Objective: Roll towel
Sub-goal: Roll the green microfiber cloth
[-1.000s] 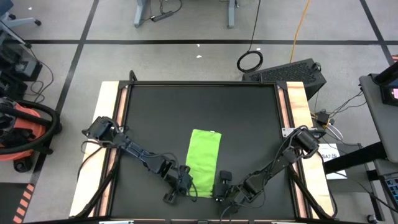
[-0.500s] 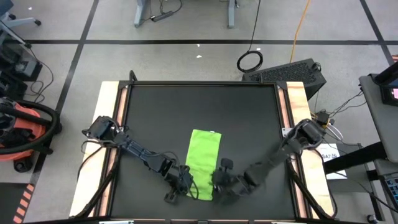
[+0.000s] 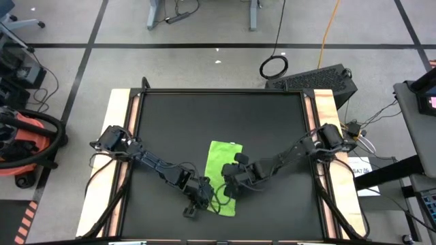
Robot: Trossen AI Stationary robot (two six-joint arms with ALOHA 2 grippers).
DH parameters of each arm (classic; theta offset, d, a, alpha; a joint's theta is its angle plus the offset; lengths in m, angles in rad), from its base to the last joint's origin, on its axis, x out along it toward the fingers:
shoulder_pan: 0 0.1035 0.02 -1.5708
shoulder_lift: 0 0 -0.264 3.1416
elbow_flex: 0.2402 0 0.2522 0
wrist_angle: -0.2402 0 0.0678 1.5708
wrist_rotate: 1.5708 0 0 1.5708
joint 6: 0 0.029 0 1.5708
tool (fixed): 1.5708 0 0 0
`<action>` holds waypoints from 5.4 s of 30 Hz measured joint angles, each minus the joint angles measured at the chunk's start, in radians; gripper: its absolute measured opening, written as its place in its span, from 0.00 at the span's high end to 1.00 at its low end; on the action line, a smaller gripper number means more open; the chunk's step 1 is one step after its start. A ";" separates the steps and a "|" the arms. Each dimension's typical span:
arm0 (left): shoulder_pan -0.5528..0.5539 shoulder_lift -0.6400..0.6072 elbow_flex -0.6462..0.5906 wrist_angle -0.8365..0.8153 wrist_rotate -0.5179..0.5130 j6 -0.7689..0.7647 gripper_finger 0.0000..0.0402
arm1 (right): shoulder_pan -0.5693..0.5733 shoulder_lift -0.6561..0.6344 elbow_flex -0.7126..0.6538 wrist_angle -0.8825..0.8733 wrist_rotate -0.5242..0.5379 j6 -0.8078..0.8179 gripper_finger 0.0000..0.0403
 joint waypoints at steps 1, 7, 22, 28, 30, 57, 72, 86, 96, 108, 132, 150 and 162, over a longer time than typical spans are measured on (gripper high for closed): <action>0.007 0.000 0.000 0.000 0.000 0.000 1.00 | -0.013 0.007 -0.003 -0.001 -0.019 -0.020 0.69; 0.055 0.000 0.000 -0.001 0.009 0.003 1.00 | -0.087 0.016 -0.055 0.029 -0.071 -0.083 0.72; 0.223 0.000 0.001 -0.030 0.070 0.050 1.00 | -0.346 0.009 -0.088 0.061 -0.136 -0.283 0.73; 0.309 -0.003 0.003 -0.078 0.080 0.099 1.00 | -0.456 0.010 -0.088 0.060 -0.185 -0.316 0.73; 0.339 -0.003 0.003 -0.090 0.085 0.106 1.00 | -0.489 0.010 -0.088 0.058 -0.205 -0.318 0.73; 0.488 0.001 -0.001 -0.121 0.292 0.052 1.00 | -0.603 -0.193 -0.094 0.028 -0.288 -0.444 0.73; 0.557 0.002 -0.002 -0.126 0.414 0.029 1.00 | -0.229 -0.587 -0.418 0.149 -0.296 -0.501 0.70; 0.563 0.008 -0.005 -0.141 0.439 -0.026 1.00 | 0.071 -0.318 -0.521 0.510 0.052 -0.417 0.39; 0.549 0.008 -0.005 -0.162 0.438 -0.043 1.00 | 0.080 -0.165 -0.512 0.660 0.130 -0.408 0.48; 0.547 0.008 -0.005 -0.160 0.437 -0.043 1.00 | 0.041 -0.093 -0.512 0.722 0.111 -0.316 0.59; 0.540 -0.015 -0.005 -0.124 0.522 -0.019 0.83 | -0.116 -0.101 -0.509 0.719 -0.450 -0.237 0.99; 0.539 -0.064 -0.002 -0.036 0.145 0.289 0.49 | -0.168 -0.099 -0.512 0.715 -0.597 -0.234 1.00; 0.554 -0.003 0.003 -0.095 0.049 0.310 0.49 | -0.179 -0.099 -0.513 0.709 -0.678 -0.231 1.00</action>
